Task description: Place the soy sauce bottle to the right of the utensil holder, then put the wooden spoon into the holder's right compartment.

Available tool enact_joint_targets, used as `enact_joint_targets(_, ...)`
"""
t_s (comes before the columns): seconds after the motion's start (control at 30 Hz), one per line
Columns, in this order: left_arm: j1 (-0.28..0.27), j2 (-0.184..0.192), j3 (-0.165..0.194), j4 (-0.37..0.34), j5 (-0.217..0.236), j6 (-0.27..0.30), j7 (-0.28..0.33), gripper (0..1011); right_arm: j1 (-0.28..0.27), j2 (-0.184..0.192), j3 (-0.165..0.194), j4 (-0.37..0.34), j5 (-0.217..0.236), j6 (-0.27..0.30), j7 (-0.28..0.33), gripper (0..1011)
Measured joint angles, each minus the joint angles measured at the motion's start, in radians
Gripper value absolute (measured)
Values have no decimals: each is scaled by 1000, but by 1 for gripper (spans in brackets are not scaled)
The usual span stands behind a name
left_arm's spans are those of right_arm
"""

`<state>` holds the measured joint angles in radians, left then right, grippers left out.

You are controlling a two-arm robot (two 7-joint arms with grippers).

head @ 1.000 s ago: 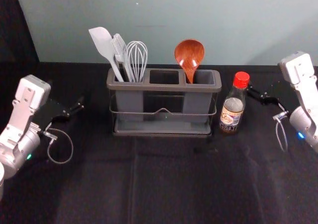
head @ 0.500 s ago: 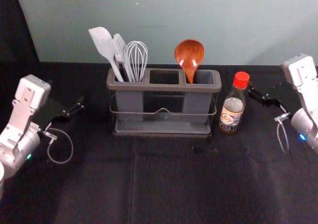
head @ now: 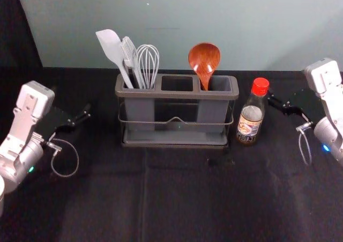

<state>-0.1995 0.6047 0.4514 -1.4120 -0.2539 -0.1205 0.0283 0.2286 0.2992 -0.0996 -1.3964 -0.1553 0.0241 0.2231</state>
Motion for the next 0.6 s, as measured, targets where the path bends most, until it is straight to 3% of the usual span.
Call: enact_joint_targets(0.6, 0, 0, 0, 0, 0, 0, 0, 1005, 0, 0, 0, -1, 0, 1, 1, 1004)
